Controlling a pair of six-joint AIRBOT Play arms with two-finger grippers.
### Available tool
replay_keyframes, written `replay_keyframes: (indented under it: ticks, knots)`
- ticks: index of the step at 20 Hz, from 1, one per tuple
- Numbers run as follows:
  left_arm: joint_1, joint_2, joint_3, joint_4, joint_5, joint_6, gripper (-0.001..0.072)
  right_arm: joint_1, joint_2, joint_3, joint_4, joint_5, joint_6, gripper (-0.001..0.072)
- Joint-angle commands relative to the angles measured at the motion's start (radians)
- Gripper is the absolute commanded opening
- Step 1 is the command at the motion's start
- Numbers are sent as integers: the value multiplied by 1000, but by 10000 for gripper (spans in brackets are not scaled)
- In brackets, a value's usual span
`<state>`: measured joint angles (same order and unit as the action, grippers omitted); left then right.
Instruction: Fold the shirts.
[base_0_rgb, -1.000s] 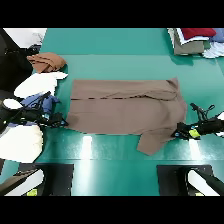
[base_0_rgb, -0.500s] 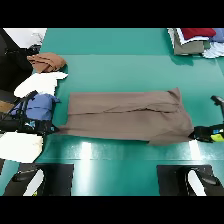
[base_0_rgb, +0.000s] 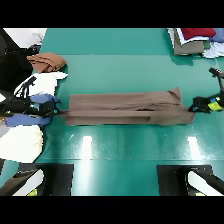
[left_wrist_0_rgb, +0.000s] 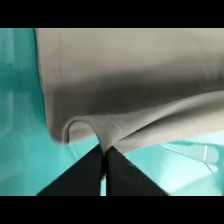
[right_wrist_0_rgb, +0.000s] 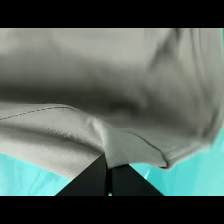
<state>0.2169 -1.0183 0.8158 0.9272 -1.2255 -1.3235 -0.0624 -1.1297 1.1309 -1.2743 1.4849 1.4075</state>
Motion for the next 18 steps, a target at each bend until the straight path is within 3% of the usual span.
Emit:
replay_keyframes:
  ticks: [1, 5, 8, 9, 10, 11, 12, 14, 15, 16, 17, 18]
  knots:
    - [1, -184, 83, -53, 77, 34, 24, 60, -199, 148, 0, -54, -1, 13]
    - [1, -318, 153, -64, 108, 34, 24, 94, -353, 300, 1, -66, 12, 14]
    - [1, -338, 173, -90, 179, 47, 25, 84, -447, 394, 96, -92, 25, 19]
    - [1, -338, 176, -102, 204, 47, 102, 76, -473, 422, 144, -100, 25, 101]
    - [1, -338, 181, -116, 214, 46, 331, 68, -499, 451, 192, -109, 25, 247]
    - [1, -337, 186, -138, 221, 45, 425, 59, -522, 479, 241, -108, 24, 350]
    - [1, -337, 198, -157, 212, 45, 426, 48, -535, 502, 277, -100, 24, 368]
    - [1, -337, 243, -163, 147, 51, 414, 28, -539, 537, 277, -51, 11, 368]
    - [1, -337, 269, -164, 98, 74, 290, 9, -529, 540, 277, -13, -20, 368]
    - [1, -335, 286, -166, 55, 106, 113, -15, -510, 524, 277, 13, -34, 368]
    - [1, -335, 293, -174, 21, 128, 24, -40, -488, 496, 277, 26, -50, 368]
    - [1, -335, 293, -179, 5, 127, 24, -69, -465, 457, 277, 35, -71, 368]
